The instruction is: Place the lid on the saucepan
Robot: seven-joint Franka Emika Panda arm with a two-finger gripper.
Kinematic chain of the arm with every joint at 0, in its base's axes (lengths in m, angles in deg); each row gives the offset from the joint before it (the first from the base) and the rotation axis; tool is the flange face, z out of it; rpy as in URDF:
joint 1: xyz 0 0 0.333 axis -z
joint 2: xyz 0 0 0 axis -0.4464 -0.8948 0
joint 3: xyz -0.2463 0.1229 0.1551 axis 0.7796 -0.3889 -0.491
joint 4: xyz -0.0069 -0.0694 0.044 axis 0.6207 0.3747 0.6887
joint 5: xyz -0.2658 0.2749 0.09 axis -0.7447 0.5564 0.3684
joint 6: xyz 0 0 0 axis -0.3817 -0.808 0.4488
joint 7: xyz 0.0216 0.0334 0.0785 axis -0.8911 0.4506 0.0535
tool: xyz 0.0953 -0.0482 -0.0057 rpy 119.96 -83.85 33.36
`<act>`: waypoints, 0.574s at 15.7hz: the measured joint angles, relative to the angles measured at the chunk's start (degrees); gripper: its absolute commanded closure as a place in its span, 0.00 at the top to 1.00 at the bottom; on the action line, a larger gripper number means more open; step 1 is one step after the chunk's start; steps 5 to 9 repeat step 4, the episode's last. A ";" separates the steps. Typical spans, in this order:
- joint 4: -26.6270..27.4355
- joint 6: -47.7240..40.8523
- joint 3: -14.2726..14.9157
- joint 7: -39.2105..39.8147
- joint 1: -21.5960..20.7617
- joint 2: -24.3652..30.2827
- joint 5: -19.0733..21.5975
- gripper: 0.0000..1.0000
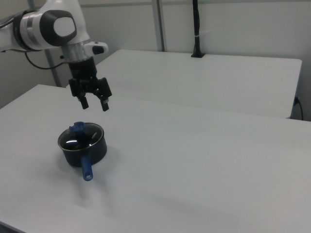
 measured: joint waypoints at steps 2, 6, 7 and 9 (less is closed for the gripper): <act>0.00 -0.17 1.51 1.76 0.34 0.44 0.00 1.00; 0.00 -0.53 2.56 3.25 0.55 0.59 0.00 1.00; 0.00 -0.53 2.56 3.25 0.55 0.59 0.00 1.00; 0.00 -0.53 2.56 3.25 0.55 0.59 0.00 1.00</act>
